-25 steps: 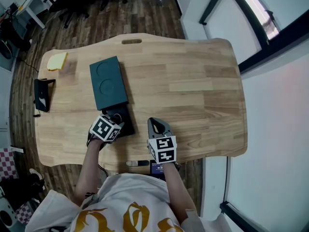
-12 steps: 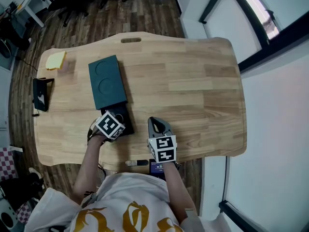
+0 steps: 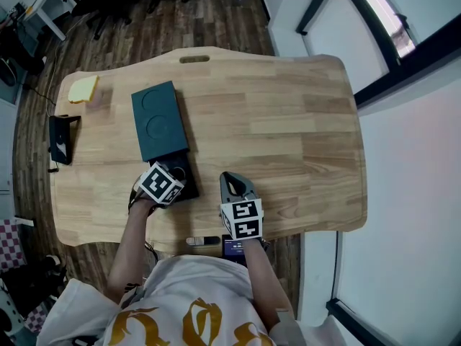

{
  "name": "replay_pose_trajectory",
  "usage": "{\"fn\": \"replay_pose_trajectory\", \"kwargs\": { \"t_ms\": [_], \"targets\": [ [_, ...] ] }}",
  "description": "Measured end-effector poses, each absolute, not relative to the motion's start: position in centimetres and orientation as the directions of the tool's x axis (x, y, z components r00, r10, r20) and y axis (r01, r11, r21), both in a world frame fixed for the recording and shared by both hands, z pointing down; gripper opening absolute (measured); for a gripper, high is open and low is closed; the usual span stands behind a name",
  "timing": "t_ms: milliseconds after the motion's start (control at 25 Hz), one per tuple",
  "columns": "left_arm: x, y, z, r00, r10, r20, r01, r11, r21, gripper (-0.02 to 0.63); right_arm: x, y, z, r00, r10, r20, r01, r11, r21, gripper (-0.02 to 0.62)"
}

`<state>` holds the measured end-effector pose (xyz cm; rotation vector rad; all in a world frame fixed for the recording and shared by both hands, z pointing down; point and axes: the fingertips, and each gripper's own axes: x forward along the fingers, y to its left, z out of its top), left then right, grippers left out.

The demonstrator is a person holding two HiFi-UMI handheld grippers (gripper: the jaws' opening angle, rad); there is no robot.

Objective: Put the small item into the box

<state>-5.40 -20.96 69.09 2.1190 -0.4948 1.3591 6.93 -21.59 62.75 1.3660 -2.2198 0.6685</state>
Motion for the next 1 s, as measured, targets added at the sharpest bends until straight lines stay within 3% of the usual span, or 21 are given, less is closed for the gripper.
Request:
{"fn": "replay_pose_trajectory", "kwargs": {
  "t_ms": [240, 440, 760, 1000],
  "targets": [
    [-5.4, -21.2, 67.3, 0.512, -0.097, 0.854, -0.626, -0.723, 0.293, 0.072, 6.6, -21.4, 61.5, -0.422, -0.696, 0.581, -0.898, 0.406, -0.167, 0.005],
    [-5.7, -22.7, 63.2, 0.604, -0.307, 0.735, -0.694, -0.656, 0.297, 0.071, 6.4, -20.8, 59.9, -0.427, -0.714, 0.555, -0.898, 0.409, -0.163, 0.005],
    [-6.4, -22.1, 57.2, 0.616, -0.540, 0.573, -0.744, -0.637, 0.200, 0.067, 6.1, -19.1, 56.0, -0.425, -0.762, 0.488, -0.899, 0.418, -0.131, 0.005],
    [-8.1, -20.4, 53.5, 0.595, -0.663, 0.454, -0.792, -0.581, 0.189, 0.003, 5.9, -17.5, 53.2, -0.425, -0.797, 0.429, -0.901, 0.417, -0.118, 0.005]
  ]
}}
